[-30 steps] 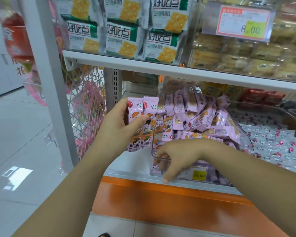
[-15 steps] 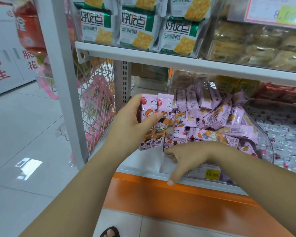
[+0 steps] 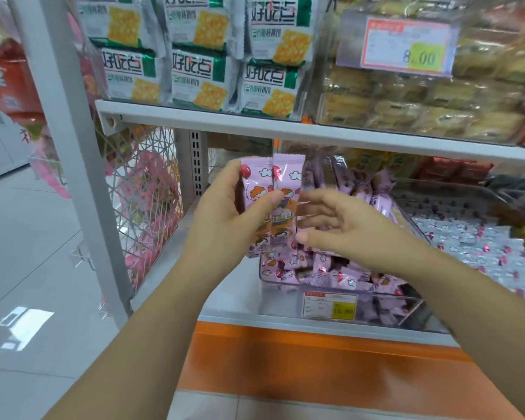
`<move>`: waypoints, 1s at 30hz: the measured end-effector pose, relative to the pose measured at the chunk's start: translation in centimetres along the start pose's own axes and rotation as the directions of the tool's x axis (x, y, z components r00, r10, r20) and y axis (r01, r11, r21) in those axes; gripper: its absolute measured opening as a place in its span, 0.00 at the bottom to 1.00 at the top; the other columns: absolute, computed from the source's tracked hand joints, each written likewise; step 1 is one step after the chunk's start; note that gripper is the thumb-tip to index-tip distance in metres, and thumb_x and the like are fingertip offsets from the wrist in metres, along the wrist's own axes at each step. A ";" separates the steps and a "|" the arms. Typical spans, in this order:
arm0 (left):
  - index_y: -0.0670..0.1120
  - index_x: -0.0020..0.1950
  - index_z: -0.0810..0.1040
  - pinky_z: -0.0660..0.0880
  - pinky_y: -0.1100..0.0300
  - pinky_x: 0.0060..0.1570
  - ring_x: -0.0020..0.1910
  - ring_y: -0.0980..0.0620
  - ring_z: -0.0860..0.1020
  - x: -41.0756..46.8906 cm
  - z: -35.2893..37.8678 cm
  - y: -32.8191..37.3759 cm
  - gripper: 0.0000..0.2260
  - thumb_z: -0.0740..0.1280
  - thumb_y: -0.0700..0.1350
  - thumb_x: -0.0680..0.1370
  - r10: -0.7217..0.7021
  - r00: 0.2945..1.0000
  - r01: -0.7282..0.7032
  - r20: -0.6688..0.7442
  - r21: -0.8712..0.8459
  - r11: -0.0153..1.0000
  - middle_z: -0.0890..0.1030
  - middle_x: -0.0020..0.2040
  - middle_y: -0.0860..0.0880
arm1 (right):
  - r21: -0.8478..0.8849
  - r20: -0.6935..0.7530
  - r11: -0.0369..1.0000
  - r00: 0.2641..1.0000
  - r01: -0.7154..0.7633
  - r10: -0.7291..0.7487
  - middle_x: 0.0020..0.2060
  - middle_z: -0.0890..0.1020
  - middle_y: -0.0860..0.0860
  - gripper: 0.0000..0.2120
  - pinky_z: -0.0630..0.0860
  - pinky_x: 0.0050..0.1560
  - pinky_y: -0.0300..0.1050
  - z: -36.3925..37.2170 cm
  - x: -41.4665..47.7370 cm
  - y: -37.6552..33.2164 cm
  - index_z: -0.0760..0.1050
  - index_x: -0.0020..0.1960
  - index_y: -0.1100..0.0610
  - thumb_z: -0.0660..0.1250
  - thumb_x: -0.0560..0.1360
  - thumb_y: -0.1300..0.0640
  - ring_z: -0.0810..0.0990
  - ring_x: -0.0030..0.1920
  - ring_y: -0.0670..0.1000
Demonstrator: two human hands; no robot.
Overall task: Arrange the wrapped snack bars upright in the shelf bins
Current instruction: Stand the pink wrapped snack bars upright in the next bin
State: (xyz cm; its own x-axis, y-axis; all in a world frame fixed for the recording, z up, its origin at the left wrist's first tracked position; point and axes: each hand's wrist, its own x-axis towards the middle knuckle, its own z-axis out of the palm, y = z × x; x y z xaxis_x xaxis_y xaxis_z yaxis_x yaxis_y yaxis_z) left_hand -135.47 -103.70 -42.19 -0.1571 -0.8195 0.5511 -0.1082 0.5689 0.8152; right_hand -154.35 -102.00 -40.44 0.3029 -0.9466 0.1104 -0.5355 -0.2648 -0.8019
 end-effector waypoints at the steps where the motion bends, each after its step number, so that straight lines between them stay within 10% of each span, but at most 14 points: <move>1: 0.54 0.53 0.74 0.78 0.56 0.51 0.50 0.55 0.80 0.1 0.6 0.3 0.09 0.68 0.44 0.75 0.006 0.999 -0.005 0.035 -0.037 0.999 0.82 0.48 0.55 | 0.014 -0.035 1.000 0.999 0.028 -0.027 0.61 0.76 0.45 0.22 0.75 0.61 0.41 0.0 -0.1 -0.1 0.68 0.62 0.45 0.71 0.71 0.54 0.77 0.58 0.40; 7: 0.55 0.54 0.75 0.76 0.64 0.48 0.49 0.58 0.80 0.4 3.2 -0.9 0.13 0.69 0.39 0.75 -0.044 0.982 0.060 0.182 -0.082 0.995 0.82 0.48 0.57 | 0.065 -0.182 0.996 0.982 0.064 -0.051 0.49 0.83 0.44 0.16 0.78 0.54 0.44 0.0 -0.5 0.6 0.73 0.55 0.44 0.70 0.72 0.60 0.82 0.49 0.43; 13: 0.47 0.53 0.77 0.75 0.45 0.52 0.49 0.49 0.79 0.0 2.9 -2.6 0.14 0.71 0.52 0.72 -0.103 0.960 0.065 0.262 0.147 0.987 0.82 0.47 0.49 | -0.047 -0.144 0.999 0.989 -0.021 0.015 0.33 0.80 0.37 0.18 0.74 0.37 0.33 0.9 -1.5 1.5 0.66 0.56 0.42 0.70 0.73 0.57 0.78 0.33 0.38; 16: 0.43 0.50 0.76 0.74 0.48 0.51 0.47 0.47 0.76 -0.1 1.7 -3.2 0.22 0.71 0.61 0.69 -0.078 0.959 0.020 0.274 0.208 0.978 0.79 0.46 0.44 | -0.132 -0.157 0.990 0.987 -0.058 0.037 0.38 0.80 0.45 0.18 0.78 0.40 0.47 1.9 -1.3 1.7 0.66 0.58 0.48 0.70 0.73 0.53 0.79 0.35 0.46; 26: 0.58 0.50 0.77 0.68 0.57 0.56 0.52 0.58 0.70 -0.8 0.5 -3.4 0.12 0.71 0.58 0.69 -0.018 0.991 -0.035 0.133 0.384 0.923 0.77 0.44 0.62 | -0.351 -0.131 0.922 0.984 -0.162 0.123 0.31 0.79 0.48 0.22 0.69 0.34 0.37 2.0 -0.6 1.9 0.69 0.63 0.52 0.72 0.72 0.52 0.75 0.30 0.42; 30: 0.53 0.56 0.78 0.45 0.48 0.73 0.65 0.56 0.66 -1.0 1.2 -4.5 0.22 0.70 0.63 0.68 -0.057 0.971 -0.116 0.231 0.669 0.734 0.79 0.52 0.57 | -0.374 -0.169 0.913 0.980 -0.162 0.104 0.27 0.76 0.45 0.21 0.71 0.35 0.39 1.8 -0.8 2.1 0.70 0.62 0.52 0.72 0.71 0.53 0.74 0.28 0.40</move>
State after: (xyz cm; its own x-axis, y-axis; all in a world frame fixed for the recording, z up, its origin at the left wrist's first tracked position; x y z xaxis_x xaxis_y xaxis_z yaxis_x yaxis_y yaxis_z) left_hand -135.98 -105.36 -46.61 -0.3732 -0.8128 0.4473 -0.7180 0.5584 0.4156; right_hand -154.27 -101.50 -43.25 0.1075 -0.9865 0.1239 -0.8331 -0.1574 -0.5302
